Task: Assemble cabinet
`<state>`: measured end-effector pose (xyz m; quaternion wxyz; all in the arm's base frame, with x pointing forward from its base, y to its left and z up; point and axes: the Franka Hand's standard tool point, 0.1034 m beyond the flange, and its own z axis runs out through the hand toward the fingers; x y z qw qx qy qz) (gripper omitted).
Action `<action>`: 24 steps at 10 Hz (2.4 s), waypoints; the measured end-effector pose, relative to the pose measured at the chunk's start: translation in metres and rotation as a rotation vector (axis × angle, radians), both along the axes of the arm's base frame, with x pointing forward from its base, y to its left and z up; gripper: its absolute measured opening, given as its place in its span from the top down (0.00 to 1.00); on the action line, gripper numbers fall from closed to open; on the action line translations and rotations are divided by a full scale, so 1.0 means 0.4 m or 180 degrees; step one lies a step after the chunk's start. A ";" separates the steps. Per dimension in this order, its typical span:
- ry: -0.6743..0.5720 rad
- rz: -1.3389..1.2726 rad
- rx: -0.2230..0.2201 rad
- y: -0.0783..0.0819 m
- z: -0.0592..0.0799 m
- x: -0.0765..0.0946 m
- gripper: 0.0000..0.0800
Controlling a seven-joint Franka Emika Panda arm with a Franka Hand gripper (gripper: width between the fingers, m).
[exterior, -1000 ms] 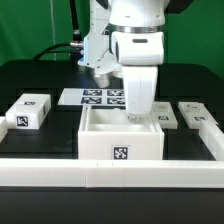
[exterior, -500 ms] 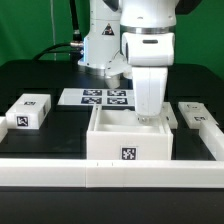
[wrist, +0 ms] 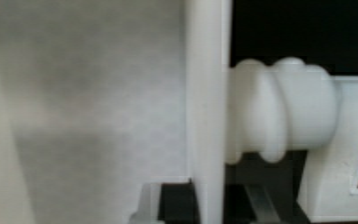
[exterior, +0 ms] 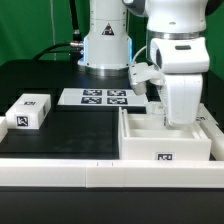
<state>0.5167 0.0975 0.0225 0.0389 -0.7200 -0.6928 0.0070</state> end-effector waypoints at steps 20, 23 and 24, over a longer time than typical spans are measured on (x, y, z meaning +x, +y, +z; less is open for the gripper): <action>-0.0096 -0.0421 -0.0011 0.125 0.113 -0.122 0.00; -0.0088 -0.0441 -0.0010 0.113 0.109 -0.117 0.00; -0.0085 -0.0444 -0.0011 0.114 0.108 -0.119 0.00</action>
Offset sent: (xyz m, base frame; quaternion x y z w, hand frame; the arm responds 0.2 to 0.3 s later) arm 0.0011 0.0122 0.0028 -0.0069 0.0024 0.0097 0.9999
